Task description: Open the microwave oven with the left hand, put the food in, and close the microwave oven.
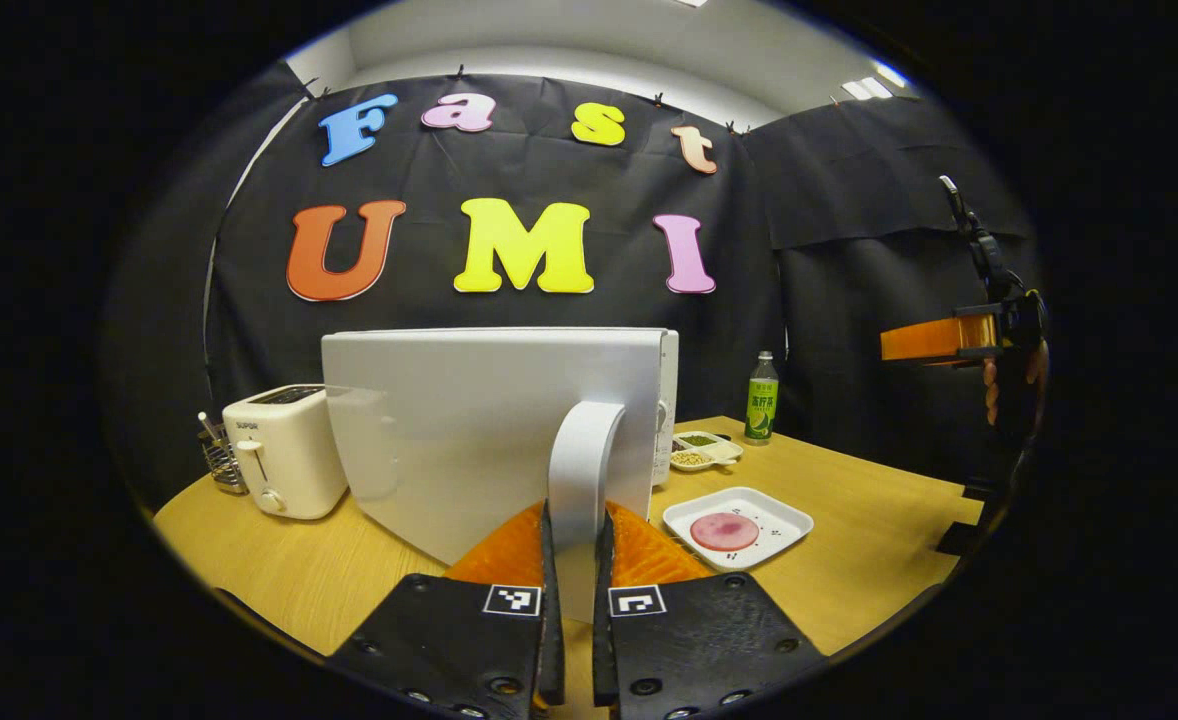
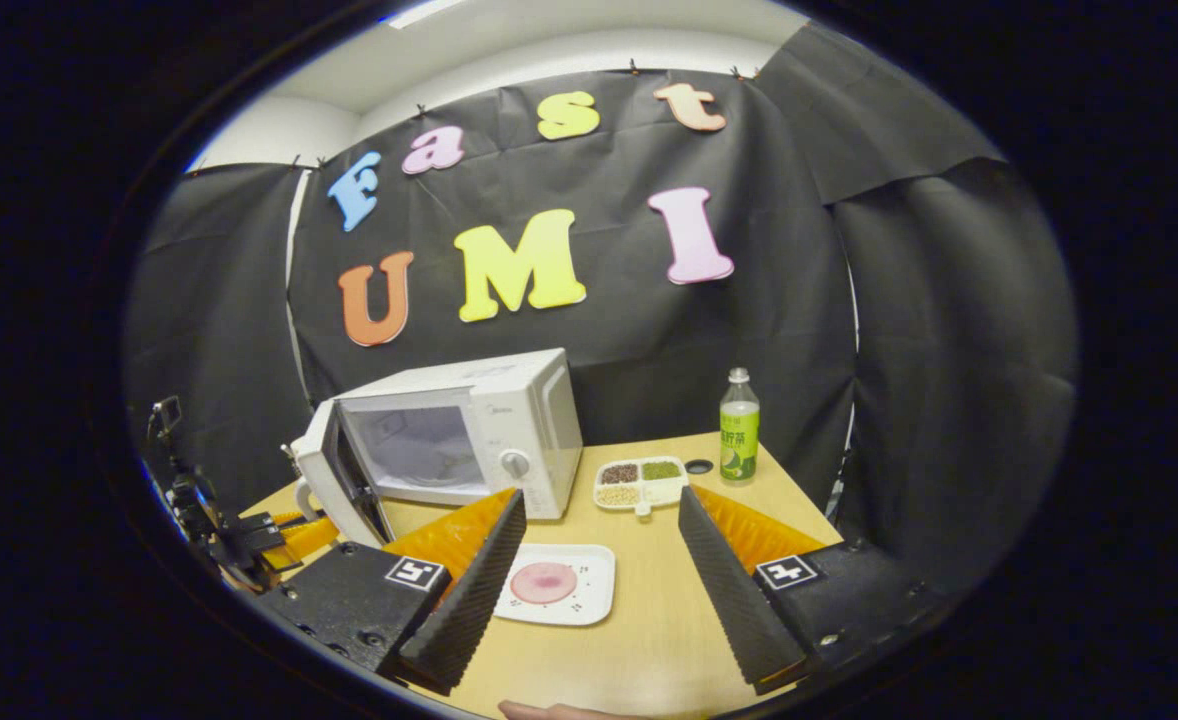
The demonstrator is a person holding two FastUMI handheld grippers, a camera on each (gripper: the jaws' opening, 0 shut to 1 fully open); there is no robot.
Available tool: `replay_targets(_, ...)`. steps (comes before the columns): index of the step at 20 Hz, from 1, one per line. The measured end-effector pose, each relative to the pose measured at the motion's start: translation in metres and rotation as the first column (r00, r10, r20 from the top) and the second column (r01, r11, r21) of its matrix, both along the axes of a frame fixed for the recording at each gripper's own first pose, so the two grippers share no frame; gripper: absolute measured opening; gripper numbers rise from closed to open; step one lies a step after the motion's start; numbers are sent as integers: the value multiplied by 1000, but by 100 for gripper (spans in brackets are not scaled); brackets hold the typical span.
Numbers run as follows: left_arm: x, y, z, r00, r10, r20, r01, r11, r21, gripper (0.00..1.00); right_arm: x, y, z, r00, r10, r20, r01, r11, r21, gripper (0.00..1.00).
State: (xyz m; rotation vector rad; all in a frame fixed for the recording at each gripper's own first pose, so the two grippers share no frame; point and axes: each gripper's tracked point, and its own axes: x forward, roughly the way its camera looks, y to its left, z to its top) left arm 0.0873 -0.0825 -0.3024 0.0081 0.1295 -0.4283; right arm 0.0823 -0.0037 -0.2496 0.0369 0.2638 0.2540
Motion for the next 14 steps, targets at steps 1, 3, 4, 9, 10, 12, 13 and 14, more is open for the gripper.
replay_targets(1,-8,16,0,1000,12,-4,-12,1000,-1,10,-8,8,5,1000,12,9,-12,1000,-1,98)
replay_targets(3,-21,55,3,997,76,6,-76,997,0,17,-22,22,14,999,35,22,-35,999,-3,98)
replay_targets(4,-29,75,6,994,106,9,-106,994,-6,23,-28,29,18,998,46,30,-46,999,-8,98)
replay_targets(9,-81,170,10,959,284,-15,-284,958,-25,96,-48,55,23,995,93,40,-91,995,-48,98)
replay_targets(10,-90,185,12,946,324,-14,-324,946,-20,96,-47,57,20,995,96,30,-95,994,-58,98)
replay_targets(12,-110,198,23,931,364,-3,-364,931,-16,94,-40,58,15,996,91,2,-90,993,-74,98)
replay_targets(13,-118,205,30,924,383,5,-383,923,-17,94,-34,57,12,996,86,-14,-87,993,-86,91)
replay_targets(14,-123,211,38,914,406,12,-406,914,-19,95,-28,55,7,996,82,-33,-85,991,-103,98)
